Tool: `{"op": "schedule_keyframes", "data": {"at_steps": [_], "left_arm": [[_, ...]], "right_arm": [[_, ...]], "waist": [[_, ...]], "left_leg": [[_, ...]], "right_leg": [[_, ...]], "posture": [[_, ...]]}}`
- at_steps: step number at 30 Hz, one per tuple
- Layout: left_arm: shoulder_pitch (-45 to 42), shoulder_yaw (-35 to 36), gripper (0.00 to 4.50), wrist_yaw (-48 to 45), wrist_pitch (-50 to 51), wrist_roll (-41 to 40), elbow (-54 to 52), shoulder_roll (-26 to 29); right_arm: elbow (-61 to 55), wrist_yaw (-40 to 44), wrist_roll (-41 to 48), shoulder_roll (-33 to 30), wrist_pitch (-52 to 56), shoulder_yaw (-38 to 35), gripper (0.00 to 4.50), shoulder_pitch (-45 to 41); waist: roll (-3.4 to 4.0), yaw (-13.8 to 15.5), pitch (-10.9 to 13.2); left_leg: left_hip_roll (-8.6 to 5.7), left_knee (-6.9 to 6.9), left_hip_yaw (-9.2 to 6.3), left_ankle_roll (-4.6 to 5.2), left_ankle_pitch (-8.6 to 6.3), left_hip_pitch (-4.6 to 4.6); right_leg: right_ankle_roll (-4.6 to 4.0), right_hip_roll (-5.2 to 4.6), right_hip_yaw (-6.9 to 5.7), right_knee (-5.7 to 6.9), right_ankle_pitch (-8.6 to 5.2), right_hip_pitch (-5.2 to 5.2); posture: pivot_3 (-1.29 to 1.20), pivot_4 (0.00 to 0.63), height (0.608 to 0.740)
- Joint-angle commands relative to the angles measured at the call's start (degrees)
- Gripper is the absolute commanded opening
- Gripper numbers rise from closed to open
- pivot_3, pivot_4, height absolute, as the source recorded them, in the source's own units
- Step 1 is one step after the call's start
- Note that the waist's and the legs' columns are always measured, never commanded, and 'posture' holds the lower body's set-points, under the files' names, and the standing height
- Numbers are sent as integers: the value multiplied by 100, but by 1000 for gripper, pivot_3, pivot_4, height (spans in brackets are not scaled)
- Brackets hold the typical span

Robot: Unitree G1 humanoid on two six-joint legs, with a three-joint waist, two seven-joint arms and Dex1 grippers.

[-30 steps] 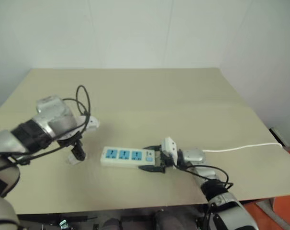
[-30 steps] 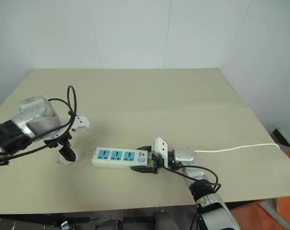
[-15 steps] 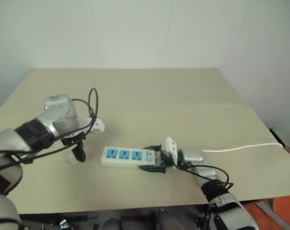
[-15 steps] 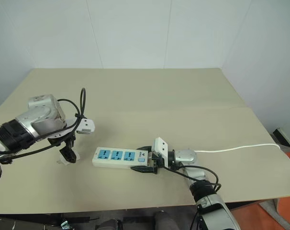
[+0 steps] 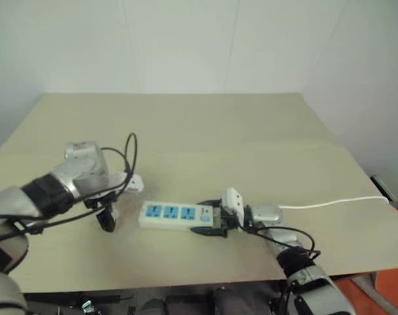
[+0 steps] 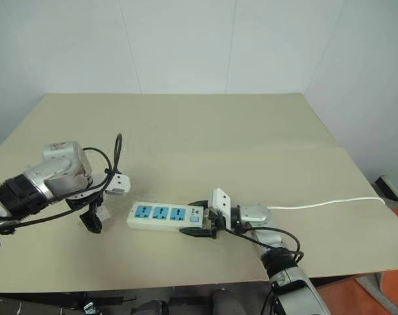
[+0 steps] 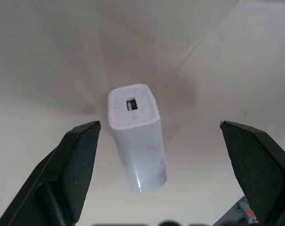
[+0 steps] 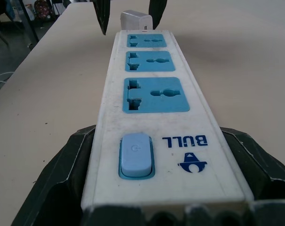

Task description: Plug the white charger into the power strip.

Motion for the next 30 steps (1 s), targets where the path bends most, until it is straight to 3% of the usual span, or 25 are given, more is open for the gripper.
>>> {"op": "schedule_keyframes", "data": {"at_steps": [1, 20, 23, 30], "left_arm": [[12, 255, 4440, -33, -67, 148, -86, 84], [418, 862, 4440, -32, -176, 674, 149, -364], [462, 929, 3881, -26, -201, 731, 150, -380], [505, 1017, 1615, -32, -222, 745, 105, -378]], "right_arm": [[-117, -7, 35, 15, 95, 75, 3420, 103], [-280, -24, 60, -52, 215, 83, 3420, 193], [-300, -41, 60, -55, 216, 79, 3420, 211], [-318, -49, 62, -55, 229, 83, 3420, 222]], "waist": [[0, 9, 0], [0, 43, 0], [0, 45, 0], [0, 47, 0]], "left_leg": [[0, 1, 0, 0, 0, -1], [0, 4, 0, 0, 0, 0], [-1, 5, 0, 0, 0, 0], [0, 5, 0, 0, 0, 0]], "right_leg": [[0, 0, 0, 0, 0, 0], [-1, -1, -1, 0, 0, 1], [-1, -1, 0, 0, 0, 2], [-1, -1, 0, 0, 0, 2]], "posture": [[0, 150, 740], [0, 150, 740], [0, 150, 740], [0, 150, 740]]}}
